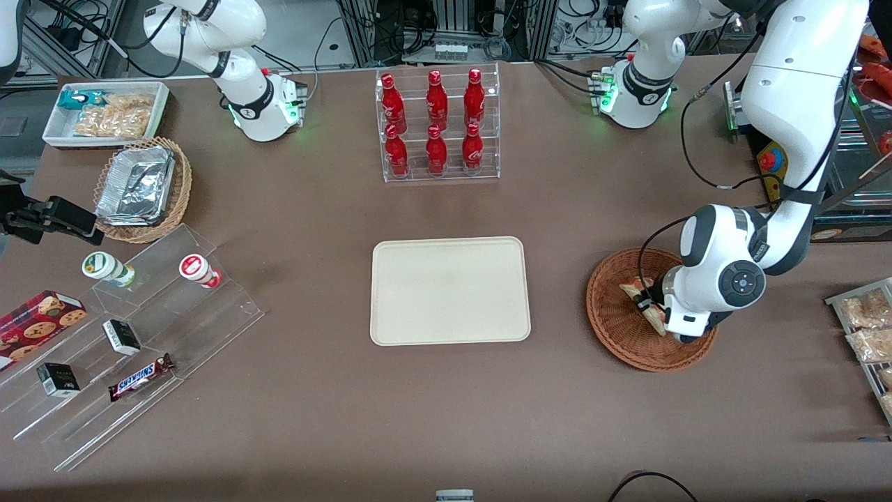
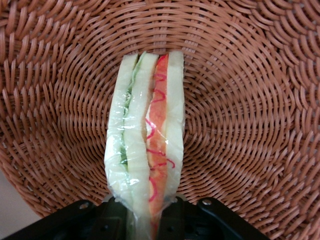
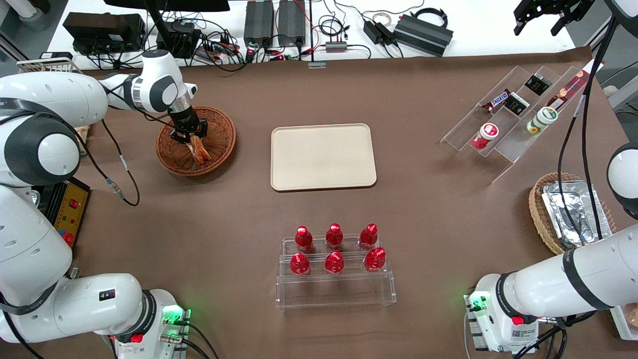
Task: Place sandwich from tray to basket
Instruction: 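Lower the sandwich into the basket and open the left gripper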
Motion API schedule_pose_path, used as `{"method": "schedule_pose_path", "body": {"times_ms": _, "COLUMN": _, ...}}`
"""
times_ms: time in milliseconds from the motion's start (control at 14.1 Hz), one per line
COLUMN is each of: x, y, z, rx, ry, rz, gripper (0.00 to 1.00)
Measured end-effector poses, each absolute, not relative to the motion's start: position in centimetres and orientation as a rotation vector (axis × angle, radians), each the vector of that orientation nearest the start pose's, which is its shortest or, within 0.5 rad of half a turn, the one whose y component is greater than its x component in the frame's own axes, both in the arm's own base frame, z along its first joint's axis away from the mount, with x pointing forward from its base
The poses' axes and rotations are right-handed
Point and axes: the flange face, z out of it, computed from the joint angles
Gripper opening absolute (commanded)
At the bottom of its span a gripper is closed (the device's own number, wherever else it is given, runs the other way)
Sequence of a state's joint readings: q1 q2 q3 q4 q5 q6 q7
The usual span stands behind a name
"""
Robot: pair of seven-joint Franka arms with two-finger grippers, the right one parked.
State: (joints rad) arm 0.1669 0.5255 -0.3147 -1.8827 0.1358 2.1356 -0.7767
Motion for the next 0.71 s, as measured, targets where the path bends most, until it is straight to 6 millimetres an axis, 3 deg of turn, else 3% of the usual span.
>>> {"method": "schedule_pose_path", "body": {"times_ms": 71, "x": 60.2, "y": -7.7, "z": 22.2, "rx": -2.948, "ry": -0.831, "rz": 0.372, "gripper": 1.00}}
{"method": "schedule_pose_path", "body": {"times_ms": 283, "x": 60.4, "y": -7.7, "z": 22.5, "rx": -2.954, "ry": -0.821, "rz": 0.364, "gripper": 1.00}}
{"method": "schedule_pose_path", "body": {"times_ms": 425, "x": 60.8, "y": -7.6, "z": 24.0, "rx": -2.948, "ry": -0.819, "rz": 0.360, "gripper": 1.00}}
{"method": "schedule_pose_path", "body": {"times_ms": 566, "x": 61.1, "y": -7.5, "z": 27.5, "rx": -2.930, "ry": -0.801, "rz": 0.365, "gripper": 1.00}}
{"method": "schedule_pose_path", "body": {"times_ms": 708, "x": 61.1, "y": -7.7, "z": 32.8, "rx": -2.906, "ry": -0.778, "rz": 0.367, "gripper": 1.00}}
